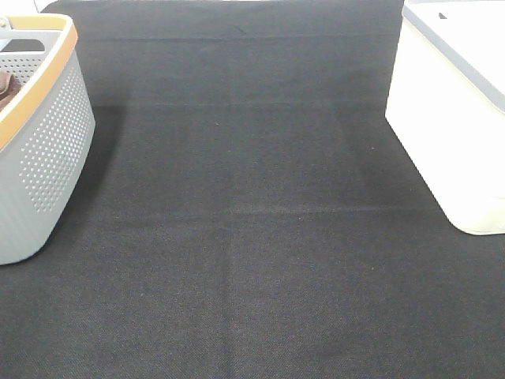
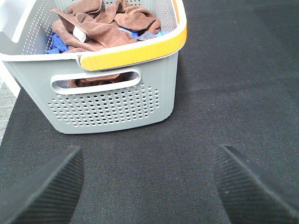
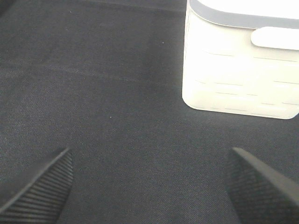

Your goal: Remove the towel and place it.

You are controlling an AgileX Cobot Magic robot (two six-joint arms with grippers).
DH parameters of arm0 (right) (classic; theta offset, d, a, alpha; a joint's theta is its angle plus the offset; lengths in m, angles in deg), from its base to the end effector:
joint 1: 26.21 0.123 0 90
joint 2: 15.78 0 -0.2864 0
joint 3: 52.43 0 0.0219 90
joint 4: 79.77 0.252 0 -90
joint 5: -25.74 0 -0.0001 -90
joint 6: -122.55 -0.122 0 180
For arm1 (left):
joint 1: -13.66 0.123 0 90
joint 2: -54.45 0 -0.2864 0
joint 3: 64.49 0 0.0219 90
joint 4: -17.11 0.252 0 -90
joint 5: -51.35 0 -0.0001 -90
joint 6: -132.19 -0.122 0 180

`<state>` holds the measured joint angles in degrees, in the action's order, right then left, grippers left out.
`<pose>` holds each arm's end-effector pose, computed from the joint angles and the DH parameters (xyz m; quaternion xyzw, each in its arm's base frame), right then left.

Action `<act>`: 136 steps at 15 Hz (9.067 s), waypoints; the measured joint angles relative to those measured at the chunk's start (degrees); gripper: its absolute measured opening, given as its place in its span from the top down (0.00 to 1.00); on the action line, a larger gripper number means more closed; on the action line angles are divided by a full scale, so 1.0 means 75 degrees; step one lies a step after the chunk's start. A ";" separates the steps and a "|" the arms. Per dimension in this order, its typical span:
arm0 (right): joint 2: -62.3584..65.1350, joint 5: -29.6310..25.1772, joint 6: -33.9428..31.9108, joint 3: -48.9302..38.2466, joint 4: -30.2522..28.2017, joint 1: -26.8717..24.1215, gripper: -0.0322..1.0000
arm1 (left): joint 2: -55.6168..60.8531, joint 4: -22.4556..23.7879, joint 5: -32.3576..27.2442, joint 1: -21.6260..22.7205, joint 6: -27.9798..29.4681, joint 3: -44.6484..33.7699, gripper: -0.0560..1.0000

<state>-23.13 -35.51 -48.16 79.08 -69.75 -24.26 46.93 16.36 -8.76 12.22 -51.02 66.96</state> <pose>0.0192 0.0193 0.2650 -0.0873 0.8453 0.0538 0.5244 0.0223 -0.0019 0.2654 0.0347 0.8482 0.0016 0.5286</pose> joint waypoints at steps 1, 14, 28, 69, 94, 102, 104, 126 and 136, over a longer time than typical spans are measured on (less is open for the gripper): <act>0.0000 0.0000 0.0000 0.0000 0.0000 0.0000 0.16 | 0.0000 0.0000 0.0000 0.0000 0.0000 0.0000 0.25; 0.0000 0.0000 0.0000 0.0000 0.0000 0.0000 0.16 | -0.2903 0.3132 0.4767 0.0000 0.4278 0.0336 0.25; 0.0000 0.0000 0.0000 0.0000 0.0000 0.0000 0.16 | -1.2567 0.2926 -0.0145 0.0588 0.3774 0.7189 0.25; 0.0000 0.0283 -0.0023 0.0008 0.1001 0.0000 0.16 | -1.1513 -0.4584 0.1696 0.2406 -0.0458 0.9121 0.95; -1.0229 0.2620 0.3583 0.4981 0.4011 0.4003 0.23 | -1.2040 -0.6241 0.5455 -0.3919 -0.2040 0.9121 0.95; -1.1238 0.3086 0.3636 0.4989 0.4049 0.4003 0.28 | -1.2384 -0.6203 0.6295 -0.4591 -0.2147 0.9121 0.95; -1.1429 0.3117 0.3636 0.4989 0.4049 0.4003 0.31 | -1.2384 -0.6196 0.6432 -0.4591 -0.2147 0.9121 0.95; -1.1727 0.2727 0.1429 0.5057 0.1566 0.4003 0.97 | -1.2384 -0.4538 0.5775 -0.3896 -0.1841 0.9121 0.95; -1.1230 0.3193 -0.2567 0.6134 -0.4270 0.4003 0.97 | -1.2903 -0.2384 0.2659 -0.2185 -0.1024 0.9121 0.95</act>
<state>-107.35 -11.56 -67.42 125.09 -101.78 5.76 -49.84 -1.51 11.18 -4.16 -58.70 135.37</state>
